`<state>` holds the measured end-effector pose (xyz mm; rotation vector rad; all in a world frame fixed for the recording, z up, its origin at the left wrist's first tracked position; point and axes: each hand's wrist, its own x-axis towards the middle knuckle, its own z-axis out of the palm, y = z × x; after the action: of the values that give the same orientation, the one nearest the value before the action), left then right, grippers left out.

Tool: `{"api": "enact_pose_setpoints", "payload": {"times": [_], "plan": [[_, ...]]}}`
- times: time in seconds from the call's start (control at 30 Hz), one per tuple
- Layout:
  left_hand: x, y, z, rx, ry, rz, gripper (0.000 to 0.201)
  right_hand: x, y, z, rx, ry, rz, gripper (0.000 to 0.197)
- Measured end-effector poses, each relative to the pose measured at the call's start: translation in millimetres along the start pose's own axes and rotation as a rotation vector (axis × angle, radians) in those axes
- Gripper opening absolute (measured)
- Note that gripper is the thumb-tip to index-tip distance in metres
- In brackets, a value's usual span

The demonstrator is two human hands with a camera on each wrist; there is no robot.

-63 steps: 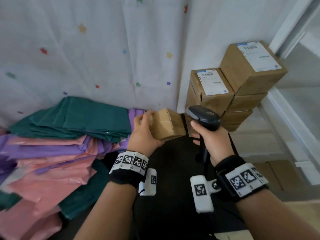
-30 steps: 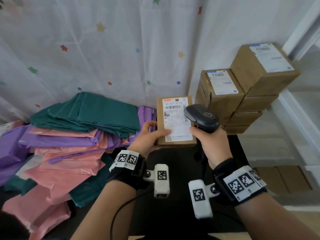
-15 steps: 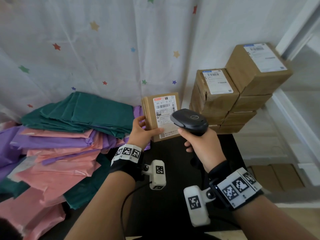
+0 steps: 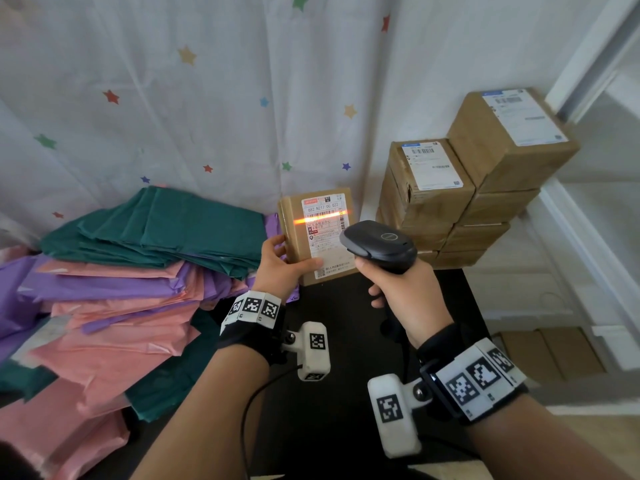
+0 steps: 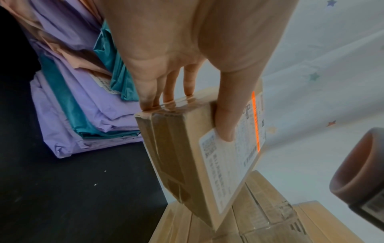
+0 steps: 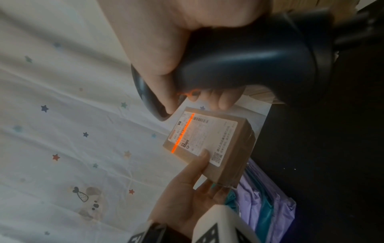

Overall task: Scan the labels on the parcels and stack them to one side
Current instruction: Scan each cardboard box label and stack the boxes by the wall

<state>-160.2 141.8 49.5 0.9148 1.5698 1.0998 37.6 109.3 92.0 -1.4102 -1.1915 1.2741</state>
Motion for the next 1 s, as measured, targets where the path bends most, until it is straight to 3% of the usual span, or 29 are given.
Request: {"api": "enact_pose_setpoints", "payload": {"times": [0.33, 0.53, 0.67, 0.8, 1.0], "plan": [[-6, 7, 1, -0.021, 0.023, -0.012, 0.08, 1, 4, -6, 0.046, 0.038, -0.021, 0.022], [1, 51, 28, -0.162, 0.061, 0.037, 0.072, 9, 4, -29, 0.107, 0.164, -0.038, 0.02], [11, 98, 62, -0.193, -0.061, 0.035, 0.07, 11, 2, -53, 0.114, 0.238, -0.056, 0.02], [20, 141, 103, -0.068, -0.118, 0.056, 0.065, 16, 3, -77, 0.129, 0.331, -0.062, 0.027], [28, 163, 155, 0.068, -0.24, 0.014, 0.053, 24, 8, -104, 0.099, 0.368, -0.03, 0.019]]}}
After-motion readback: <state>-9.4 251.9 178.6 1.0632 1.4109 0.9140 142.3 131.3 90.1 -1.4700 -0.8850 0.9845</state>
